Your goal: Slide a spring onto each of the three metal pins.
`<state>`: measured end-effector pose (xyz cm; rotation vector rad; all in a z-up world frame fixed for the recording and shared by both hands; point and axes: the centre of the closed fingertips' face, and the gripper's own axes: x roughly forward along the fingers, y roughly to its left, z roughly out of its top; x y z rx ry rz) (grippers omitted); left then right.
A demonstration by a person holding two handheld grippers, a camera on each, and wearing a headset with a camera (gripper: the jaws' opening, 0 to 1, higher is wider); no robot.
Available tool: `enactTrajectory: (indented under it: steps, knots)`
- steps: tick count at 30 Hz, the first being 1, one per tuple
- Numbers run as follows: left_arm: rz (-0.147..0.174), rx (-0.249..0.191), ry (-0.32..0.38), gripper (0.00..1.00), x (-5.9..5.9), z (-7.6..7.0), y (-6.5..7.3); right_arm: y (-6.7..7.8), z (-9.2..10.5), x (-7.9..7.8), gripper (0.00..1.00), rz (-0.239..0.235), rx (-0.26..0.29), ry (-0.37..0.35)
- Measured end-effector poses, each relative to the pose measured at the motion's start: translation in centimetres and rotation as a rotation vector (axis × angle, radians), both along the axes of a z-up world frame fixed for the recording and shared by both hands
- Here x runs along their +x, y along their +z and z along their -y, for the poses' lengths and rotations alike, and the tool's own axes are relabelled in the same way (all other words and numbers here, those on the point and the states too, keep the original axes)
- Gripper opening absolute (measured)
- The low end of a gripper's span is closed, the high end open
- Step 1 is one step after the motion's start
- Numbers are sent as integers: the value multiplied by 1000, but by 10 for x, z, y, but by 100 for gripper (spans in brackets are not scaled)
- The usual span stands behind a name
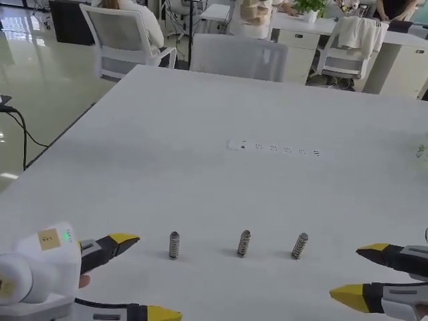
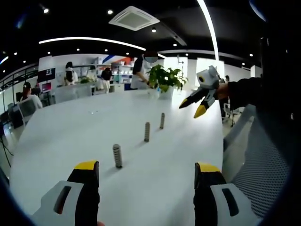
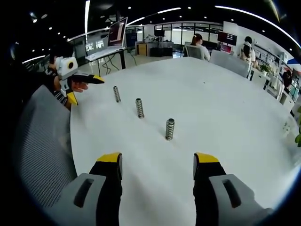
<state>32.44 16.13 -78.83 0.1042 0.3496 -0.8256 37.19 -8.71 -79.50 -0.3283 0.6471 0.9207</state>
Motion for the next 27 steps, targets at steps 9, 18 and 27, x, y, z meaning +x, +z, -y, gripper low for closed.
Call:
enactTrajectory:
  steps: [9,18,27]
  knots:
    - [0,4,16,80,-2,-3,1,-2,-3,2,60,-1,10,14]
    - [-10,6,24,80,-1,-4,0,-1,-7,0,61,-4,15,23]
    - [-8,2,30,80,2,-4,4,-1,-4,-1,61,-12,11,21]
